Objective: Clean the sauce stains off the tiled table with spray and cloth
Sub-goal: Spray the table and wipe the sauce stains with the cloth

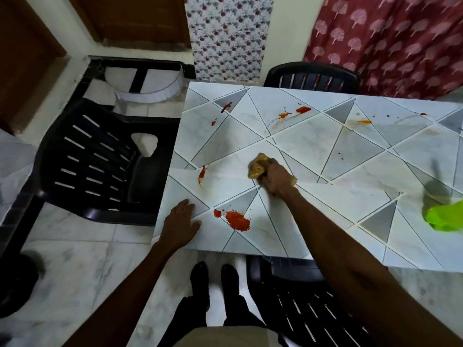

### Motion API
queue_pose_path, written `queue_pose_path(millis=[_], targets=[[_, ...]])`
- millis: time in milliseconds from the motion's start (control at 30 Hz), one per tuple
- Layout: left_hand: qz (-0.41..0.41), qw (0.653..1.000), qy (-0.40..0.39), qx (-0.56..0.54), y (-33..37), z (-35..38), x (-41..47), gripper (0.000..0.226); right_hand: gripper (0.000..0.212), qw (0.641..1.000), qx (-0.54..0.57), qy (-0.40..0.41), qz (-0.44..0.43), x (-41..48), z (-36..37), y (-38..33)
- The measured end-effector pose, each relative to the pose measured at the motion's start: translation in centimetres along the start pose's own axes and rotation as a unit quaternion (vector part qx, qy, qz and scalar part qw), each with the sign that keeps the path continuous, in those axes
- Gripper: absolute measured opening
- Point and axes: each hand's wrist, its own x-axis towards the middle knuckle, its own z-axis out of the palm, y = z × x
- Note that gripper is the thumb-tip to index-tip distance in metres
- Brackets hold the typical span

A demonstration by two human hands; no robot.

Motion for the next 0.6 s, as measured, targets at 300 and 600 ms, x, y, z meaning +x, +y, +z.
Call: queue_pose_path(millis=[300,600], targets=[[-0.004,0.999,0.044,-0.020,0.3,1.5,-0.9,0.070,0.056,0.988,-0.037,-0.051,-0.139,-7.3,6.2,-0.6],[0.001,0.999,0.035,-0.015,-0.1,1.5,-0.9,0.069,0.042,0.992,0.091,0.069,-0.043,-10.9,3.7,0.3]])
